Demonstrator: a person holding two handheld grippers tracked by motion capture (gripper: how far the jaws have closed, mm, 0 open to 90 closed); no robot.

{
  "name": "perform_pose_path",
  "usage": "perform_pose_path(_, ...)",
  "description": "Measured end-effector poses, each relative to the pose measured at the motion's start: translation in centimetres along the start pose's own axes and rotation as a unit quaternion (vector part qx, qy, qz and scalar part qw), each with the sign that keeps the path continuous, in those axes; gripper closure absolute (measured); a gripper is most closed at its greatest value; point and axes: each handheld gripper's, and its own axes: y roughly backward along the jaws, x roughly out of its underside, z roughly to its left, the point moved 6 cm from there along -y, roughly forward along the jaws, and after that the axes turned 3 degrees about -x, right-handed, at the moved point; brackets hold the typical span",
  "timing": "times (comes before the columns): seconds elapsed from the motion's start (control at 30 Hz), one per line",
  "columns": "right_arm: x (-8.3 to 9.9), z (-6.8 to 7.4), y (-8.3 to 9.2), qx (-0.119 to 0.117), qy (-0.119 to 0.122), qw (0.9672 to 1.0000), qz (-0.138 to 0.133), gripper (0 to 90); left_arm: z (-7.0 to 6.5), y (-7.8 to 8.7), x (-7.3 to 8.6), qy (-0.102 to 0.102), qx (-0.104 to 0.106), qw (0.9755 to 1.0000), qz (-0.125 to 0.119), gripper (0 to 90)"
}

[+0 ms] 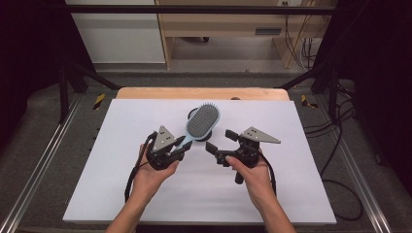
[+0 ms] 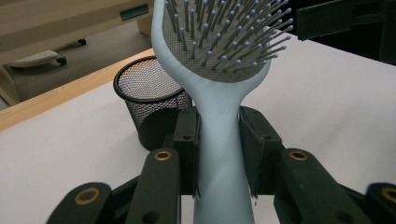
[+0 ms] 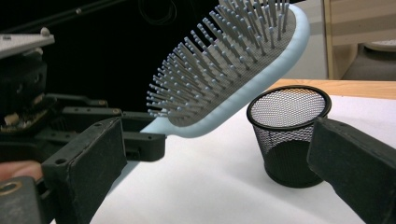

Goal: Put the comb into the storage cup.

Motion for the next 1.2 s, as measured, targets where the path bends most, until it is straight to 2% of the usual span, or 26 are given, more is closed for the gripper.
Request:
perform_pose_path(0.2,-0.1,-0.1,-0.5,-0.009,-0.027,0.9996,-0.005,4.9,-0.8,-0.1,-0.3,-0.002,0.009,0.9999,-0.008,69.5)
perform_pose_path(0.53,-0.9,0.0,-1.2,-0.024,-0.050,0.9983,-0.017,6.6,-2.0,-0.3,-0.6,-0.004,0.019,0.9997,-0.012,69.4)
perform_pose_path(0.63,-1.1,0.0,-1.3,-0.026,-0.058,0.9978,-0.018,11.8,-2.3,-0.3,-0.7,-0.005,0.023,0.9996,-0.015,69.4)
perform_pose_path(0.67,-1.2,-0.1,-1.4,-0.024,-0.051,0.9983,-0.018,12.9,-2.4,-0.3,-0.7,-0.005,0.024,0.9996,-0.016,69.4)
perform_pose_path(0.73,-1.3,-0.2,-1.6,-0.023,-0.053,0.9982,-0.017,14.0,-2.5,-0.3,-0.7,-0.004,0.025,0.9995,-0.018,69.4)
perform_pose_path(0.9,-1.7,-0.2,-1.7,-0.035,-0.070,0.9967,-0.021,16.3,-2.6,-0.4,-0.8,0.002,0.030,0.9993,-0.022,69.4)
perform_pose_path(0.93,-1.9,-0.4,-1.8,-0.038,-0.080,0.9957,-0.027,17.3,-2.7,-0.3,-0.8,0.001,0.030,0.9992,-0.025,69.4)
perform_pose_path(1.03,-2.2,-0.6,-1.8,-0.038,-0.080,0.9957,-0.029,18.7,-3.0,-0.3,-1.0,-0.005,0.033,0.9990,-0.030,69.4)
perform_pose_path(1.2,-2.5,-0.8,-1.9,-0.044,-0.096,0.9938,-0.034,23.5,-3.0,-0.4,-1.0,-0.005,0.035,0.9989,-0.031,69.5)
